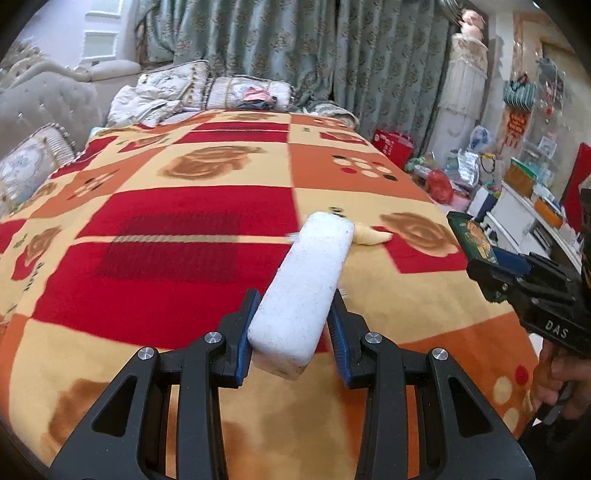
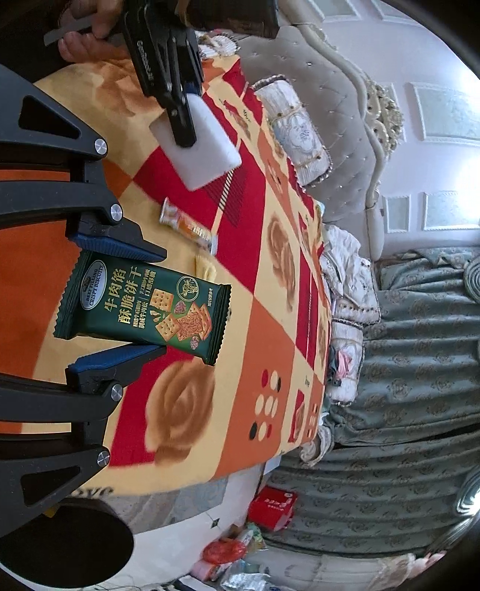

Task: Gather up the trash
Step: 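Carry the foam block and green packet to the black bin and open both tools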

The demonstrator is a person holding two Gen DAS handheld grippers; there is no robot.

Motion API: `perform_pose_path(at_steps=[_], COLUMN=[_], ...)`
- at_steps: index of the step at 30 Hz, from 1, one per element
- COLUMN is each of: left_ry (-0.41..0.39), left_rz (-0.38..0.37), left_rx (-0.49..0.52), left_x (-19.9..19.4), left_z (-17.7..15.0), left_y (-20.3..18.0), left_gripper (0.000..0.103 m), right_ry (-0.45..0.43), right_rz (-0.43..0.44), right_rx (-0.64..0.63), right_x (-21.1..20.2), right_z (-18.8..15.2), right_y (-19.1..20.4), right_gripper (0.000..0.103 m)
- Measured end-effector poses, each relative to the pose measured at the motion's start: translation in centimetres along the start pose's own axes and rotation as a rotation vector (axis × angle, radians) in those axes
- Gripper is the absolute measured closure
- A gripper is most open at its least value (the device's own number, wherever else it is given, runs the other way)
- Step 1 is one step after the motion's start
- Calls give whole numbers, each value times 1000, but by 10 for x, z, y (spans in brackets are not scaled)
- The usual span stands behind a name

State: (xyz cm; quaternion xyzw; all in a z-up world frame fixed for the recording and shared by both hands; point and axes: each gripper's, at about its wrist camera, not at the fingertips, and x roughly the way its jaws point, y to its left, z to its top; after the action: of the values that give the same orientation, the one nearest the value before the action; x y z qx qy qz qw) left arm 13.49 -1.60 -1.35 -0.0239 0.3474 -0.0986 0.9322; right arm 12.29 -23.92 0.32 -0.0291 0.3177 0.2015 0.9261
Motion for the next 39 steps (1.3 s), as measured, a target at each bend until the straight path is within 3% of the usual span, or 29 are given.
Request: perform_pose_path(at_steps=[6,13,21,30,31,33,35,39], left_ry=[7,24,87,159,164,174,188,178], left_rz=[-66,-193,-283,-331,-344,-330,-313,-289], left_rx=[91,209,278,340,340,345,338,331], left_x=[17,37,67,102,105,110,116,114], left_z=[16,33,38,37,37,37,36,35], left_y=[-84,-188,-271,-333,-337,-341,-340,-326], left_gripper=[69,69,69,69,64,61,52,50], right_ry=[-30,-53,-31,72,69,68,69,30], right_rz=[-43,-163,-276,-350,-340,-340,-360,-356], right_rx=[142,305,439,546,554,578,611,676], right_x=[-27,-67,-96,-87,-87,-86,-86,-90], right_z=[-12,-38,-67,-87,-88,-89,-90,-88], right_y=[-55,-134,-202,-245,-247,-253,-261,-265], right_gripper=[61,61,61,61,61,61,60,58])
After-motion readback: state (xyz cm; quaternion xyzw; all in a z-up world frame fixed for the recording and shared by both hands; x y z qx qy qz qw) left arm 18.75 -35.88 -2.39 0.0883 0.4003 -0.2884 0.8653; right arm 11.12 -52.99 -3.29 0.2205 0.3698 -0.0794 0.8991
